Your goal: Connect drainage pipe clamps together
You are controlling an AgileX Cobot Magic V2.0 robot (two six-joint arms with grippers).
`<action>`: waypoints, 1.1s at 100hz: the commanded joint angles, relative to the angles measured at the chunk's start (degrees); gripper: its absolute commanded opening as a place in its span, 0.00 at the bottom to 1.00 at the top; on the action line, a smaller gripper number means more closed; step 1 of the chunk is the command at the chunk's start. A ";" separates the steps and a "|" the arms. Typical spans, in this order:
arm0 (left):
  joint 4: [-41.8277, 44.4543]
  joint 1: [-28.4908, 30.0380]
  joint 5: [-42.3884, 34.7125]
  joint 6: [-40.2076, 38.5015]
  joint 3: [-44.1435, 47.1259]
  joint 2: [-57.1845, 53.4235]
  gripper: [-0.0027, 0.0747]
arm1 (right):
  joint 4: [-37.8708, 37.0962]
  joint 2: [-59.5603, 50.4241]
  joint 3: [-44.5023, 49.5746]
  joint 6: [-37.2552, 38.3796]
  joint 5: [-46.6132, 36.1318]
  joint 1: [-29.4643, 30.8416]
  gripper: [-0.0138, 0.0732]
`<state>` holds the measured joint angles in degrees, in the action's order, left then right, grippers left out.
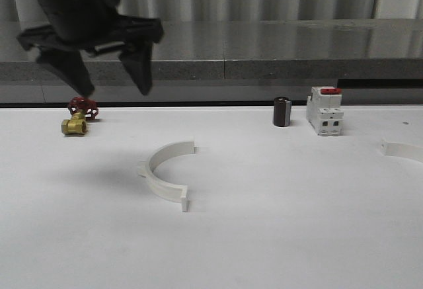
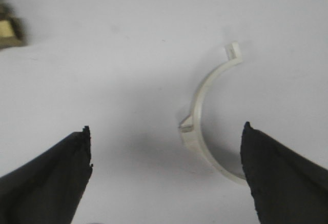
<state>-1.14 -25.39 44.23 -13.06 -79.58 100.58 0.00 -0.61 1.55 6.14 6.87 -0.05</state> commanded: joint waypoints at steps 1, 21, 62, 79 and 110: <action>0.29 3.44 -3.16 2.42 1.89 -7.84 0.78 | -0.32 -1.16 -0.90 -0.54 -4.41 -0.07 0.02; 0.29 11.83 -7.75 6.32 13.71 -23.47 0.78 | -0.32 -1.16 -0.90 -0.54 -4.41 -0.07 0.02; 2.29 16.10 -13.55 6.43 40.67 -60.92 0.77 | -0.32 -1.16 -0.90 -0.54 -4.47 -0.07 0.02; 2.29 16.10 -13.18 6.23 47.56 -75.73 0.67 | -0.32 -1.16 -0.90 -0.54 -5.47 -0.07 0.02; 2.78 16.10 -9.84 6.23 50.45 -85.16 0.01 | -0.32 -0.13 -6.38 -0.54 -2.25 -0.07 0.02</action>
<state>1.17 -9.46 38.08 -6.66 -27.60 15.19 0.00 -0.61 -0.21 6.14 7.79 -0.05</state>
